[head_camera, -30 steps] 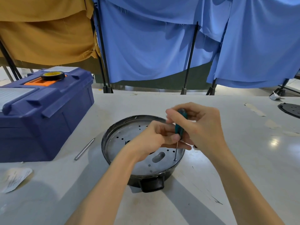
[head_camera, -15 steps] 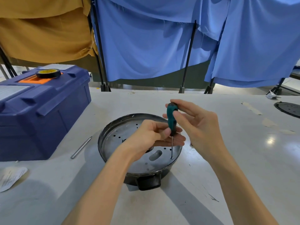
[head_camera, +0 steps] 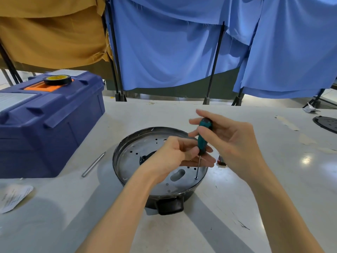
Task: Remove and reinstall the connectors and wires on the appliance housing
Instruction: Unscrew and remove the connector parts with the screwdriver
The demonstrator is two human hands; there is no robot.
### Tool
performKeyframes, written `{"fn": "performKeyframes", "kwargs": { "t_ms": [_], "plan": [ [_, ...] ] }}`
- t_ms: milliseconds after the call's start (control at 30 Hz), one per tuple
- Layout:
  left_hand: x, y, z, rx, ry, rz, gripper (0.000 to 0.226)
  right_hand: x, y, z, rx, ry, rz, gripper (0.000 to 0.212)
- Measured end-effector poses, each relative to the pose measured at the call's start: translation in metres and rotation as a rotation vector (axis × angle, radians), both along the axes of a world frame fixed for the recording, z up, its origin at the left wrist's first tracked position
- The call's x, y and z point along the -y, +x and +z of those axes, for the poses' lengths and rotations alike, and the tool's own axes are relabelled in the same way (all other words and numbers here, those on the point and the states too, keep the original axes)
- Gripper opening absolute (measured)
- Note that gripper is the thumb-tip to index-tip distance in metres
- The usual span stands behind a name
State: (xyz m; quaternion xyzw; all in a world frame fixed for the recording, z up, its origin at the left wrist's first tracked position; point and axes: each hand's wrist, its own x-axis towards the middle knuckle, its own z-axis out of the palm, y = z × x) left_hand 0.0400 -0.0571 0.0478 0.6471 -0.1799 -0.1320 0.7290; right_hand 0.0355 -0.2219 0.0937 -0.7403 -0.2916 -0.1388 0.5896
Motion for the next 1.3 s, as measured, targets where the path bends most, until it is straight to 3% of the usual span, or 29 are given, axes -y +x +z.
{"fn": "performKeyframes", "kwargs": {
  "t_ms": [100,200,233,333,400,633,800,933,1000,1067,1200,1300],
  "plan": [
    [0.001,-0.002,0.004,0.009,-0.043,0.033,0.021,-0.007,-0.002,-0.004,0.069,0.049,-0.151,0.023],
    [0.007,-0.002,0.003,0.015,0.002,0.084,0.015,-0.016,-0.001,-0.008,0.103,0.014,-0.333,0.031],
    [0.009,-0.002,0.002,0.01,0.007,0.081,0.017,-0.016,-0.001,-0.008,0.073,0.006,-0.321,0.033],
    [0.008,-0.002,0.002,-0.002,0.026,0.049,0.021,-0.005,-0.001,-0.001,-0.092,0.099,0.057,0.029],
    [0.004,-0.003,0.001,-0.014,0.0,0.054,0.021,0.005,-0.001,0.001,-0.101,0.1,0.187,0.029],
    [0.014,-0.004,0.005,0.025,-0.007,0.121,0.016,-0.01,0.0,-0.005,0.089,0.061,-0.263,0.023],
    [0.004,-0.003,0.001,-0.007,-0.059,0.058,0.021,0.007,0.002,0.001,-0.059,0.1,0.114,0.028],
    [0.008,-0.003,0.002,-0.012,-0.106,0.173,0.03,-0.008,0.0,-0.003,0.038,0.129,-0.156,0.028],
    [0.011,-0.002,0.004,-0.004,-0.048,0.191,0.018,-0.014,0.001,-0.003,0.098,0.052,-0.269,0.03],
    [0.011,0.0,0.005,-0.015,-0.022,0.153,0.014,-0.011,0.003,0.002,0.075,0.017,-0.262,0.029],
    [0.005,-0.004,0.006,-0.015,-0.061,0.063,0.018,0.002,0.002,0.008,-0.018,0.073,-0.015,0.016],
    [0.01,-0.005,0.006,0.004,-0.065,0.174,0.024,-0.005,-0.001,0.005,0.032,0.122,-0.151,0.017]
  ]
}}
